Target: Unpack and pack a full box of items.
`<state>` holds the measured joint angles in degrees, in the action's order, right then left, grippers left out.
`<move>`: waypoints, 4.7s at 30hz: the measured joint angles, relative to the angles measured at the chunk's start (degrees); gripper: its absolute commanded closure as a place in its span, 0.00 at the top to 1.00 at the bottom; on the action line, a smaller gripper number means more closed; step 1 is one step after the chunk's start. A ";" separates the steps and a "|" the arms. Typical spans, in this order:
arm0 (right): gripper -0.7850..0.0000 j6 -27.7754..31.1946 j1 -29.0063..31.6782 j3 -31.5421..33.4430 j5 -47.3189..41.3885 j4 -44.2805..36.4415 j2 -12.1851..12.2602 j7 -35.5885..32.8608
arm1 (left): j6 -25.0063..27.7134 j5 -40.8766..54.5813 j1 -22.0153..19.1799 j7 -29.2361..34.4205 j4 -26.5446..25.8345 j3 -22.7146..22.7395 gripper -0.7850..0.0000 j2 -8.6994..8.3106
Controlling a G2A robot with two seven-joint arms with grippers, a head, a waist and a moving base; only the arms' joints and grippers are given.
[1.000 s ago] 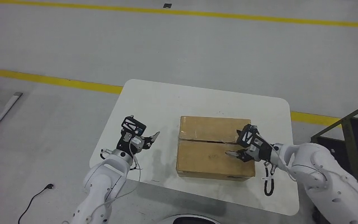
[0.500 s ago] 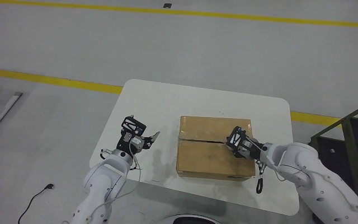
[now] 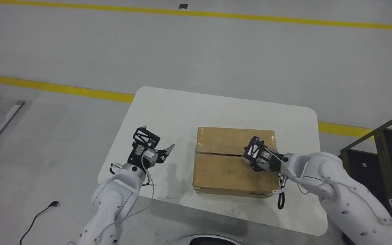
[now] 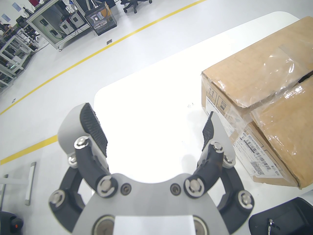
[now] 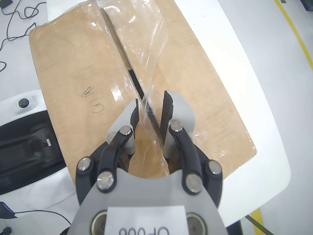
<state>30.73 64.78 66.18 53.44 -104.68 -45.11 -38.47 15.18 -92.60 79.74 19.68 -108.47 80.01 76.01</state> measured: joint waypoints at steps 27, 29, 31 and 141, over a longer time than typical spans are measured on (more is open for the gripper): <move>0.00 0.14 -6.72 -3.26 0.64 4.01 -2.20 -2.30 | 0.00 0.00 0.00 0.00 0.00 0.00 1.00 0.00; 0.00 0.40 -6.19 -2.10 0.64 2.73 -1.97 -2.93 | 0.00 0.00 0.00 0.00 0.00 0.00 1.00 0.00; 0.00 0.82 -5.50 -0.82 0.67 1.45 -1.69 -3.58 | 0.00 0.00 0.00 0.00 0.00 0.00 1.00 0.00; 0.00 -13.91 19.40 27.32 -8.49 -7.26 -0.55 4.01 | 0.00 0.00 0.00 0.00 0.00 0.00 1.00 0.00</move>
<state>16.82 84.18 93.50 44.95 -111.94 -45.66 -34.46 15.18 -92.60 79.74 19.68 -108.47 80.01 76.01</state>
